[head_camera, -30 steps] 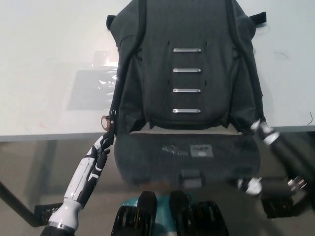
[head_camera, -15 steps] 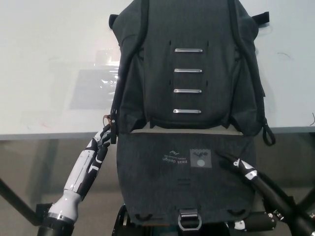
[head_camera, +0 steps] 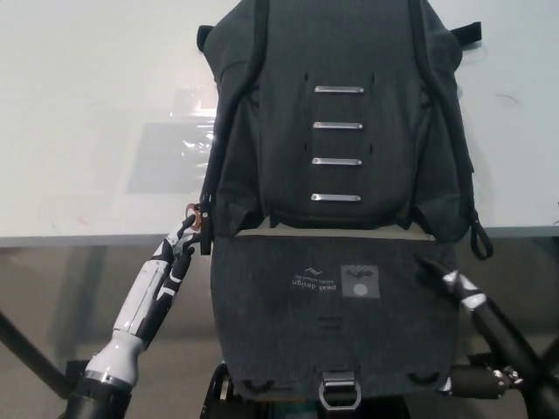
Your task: A bag is kept in the middle of the table with its flap loosely closed and the robot uses its right hand to adjust it and opens it
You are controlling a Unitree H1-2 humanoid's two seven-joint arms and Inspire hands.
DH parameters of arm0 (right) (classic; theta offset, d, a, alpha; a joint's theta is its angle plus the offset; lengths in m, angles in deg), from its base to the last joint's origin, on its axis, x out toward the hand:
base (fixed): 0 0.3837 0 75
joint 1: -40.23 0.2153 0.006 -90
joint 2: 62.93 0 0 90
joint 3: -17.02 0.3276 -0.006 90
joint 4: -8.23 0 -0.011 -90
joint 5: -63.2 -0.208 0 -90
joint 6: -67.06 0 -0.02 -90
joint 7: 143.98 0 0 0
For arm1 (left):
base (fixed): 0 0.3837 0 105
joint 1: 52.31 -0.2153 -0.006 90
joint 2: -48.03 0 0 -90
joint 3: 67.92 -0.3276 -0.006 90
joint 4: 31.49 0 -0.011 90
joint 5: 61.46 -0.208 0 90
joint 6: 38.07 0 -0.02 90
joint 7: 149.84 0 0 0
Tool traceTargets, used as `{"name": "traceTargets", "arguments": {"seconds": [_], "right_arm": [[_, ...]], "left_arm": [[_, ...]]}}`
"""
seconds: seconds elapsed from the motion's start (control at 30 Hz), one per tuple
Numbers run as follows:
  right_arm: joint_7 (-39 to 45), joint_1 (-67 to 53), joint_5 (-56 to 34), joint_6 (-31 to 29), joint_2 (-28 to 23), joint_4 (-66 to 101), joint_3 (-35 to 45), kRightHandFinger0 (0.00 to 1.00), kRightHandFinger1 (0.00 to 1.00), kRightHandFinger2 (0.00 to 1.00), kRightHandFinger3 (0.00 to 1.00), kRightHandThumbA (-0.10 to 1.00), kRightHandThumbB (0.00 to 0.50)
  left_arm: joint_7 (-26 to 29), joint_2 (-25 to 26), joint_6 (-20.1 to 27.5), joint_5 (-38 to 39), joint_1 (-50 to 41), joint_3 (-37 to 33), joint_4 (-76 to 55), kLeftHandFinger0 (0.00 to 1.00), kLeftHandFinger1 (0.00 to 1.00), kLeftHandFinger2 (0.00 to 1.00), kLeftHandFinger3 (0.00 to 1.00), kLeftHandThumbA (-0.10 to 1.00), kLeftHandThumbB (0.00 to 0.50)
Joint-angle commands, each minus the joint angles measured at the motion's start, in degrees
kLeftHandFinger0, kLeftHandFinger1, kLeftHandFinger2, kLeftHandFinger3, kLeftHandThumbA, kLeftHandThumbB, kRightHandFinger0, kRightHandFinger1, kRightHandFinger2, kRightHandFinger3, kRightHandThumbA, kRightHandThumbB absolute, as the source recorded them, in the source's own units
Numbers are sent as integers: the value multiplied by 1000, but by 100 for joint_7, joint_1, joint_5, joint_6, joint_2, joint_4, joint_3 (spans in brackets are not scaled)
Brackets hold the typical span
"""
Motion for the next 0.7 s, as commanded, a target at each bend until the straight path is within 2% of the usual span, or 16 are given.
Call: {"name": "traceTargets", "arguments": {"seconds": [0.0,0.07,0.17,0.2,0.27,0.33,0.5,0.53,0.67], "right_arm": [[-189,-530,-1200,-740,110,-86,493,1000,1000,1000,1000,1000,406],[-208,-769,-1269,-898,181,-138,611,1000,1000,1000,1000,1000,375],[-127,-1085,-1781,-951,340,-289,812,1000,1000,1000,1000,1000,373],[-89,-1152,-1945,-962,405,-363,855,1000,1000,1000,1000,1000,355],[-96,-1202,-2000,-880,496,-381,881,1000,1000,1000,1000,1000,364],[-153,-1269,-2068,-688,690,-290,867,1000,1000,1000,1000,1000,404],[-61,-1290,-2192,-587,1017,-328,751,1000,1000,1000,1000,1000,390],[5,-1256,-2242,-524,1112,-410,657,1000,1000,1000,1000,1000,408],[132,-1172,-2497,-326,1263,-558,518,1000,1000,1000,1000,1000,409]], "left_arm": [[-29,76,0,-58,213,-3,-111,1000,1000,1000,1000,1000,182],[-35,90,8,-30,184,12,-104,1000,1000,1000,1000,1000,187],[-22,54,33,-7,124,5,-96,1000,1000,1000,1000,1000,174],[-6,51,52,-29,93,2,-100,1000,1000,1000,1000,1000,172],[17,60,68,-87,76,-1,-89,1000,1000,1000,1000,1000,179],[23,51,94,-83,47,-3,-91,1000,1000,1000,1000,1000,175],[30,34,172,-74,-42,-17,-97,1000,1000,1000,1000,1000,184],[17,29,152,-25,-100,-4,-139,1000,1000,1000,1000,1000,191],[-13,23,126,33,-243,-2,-320,1000,1000,1000,1000,1000,191]]}}
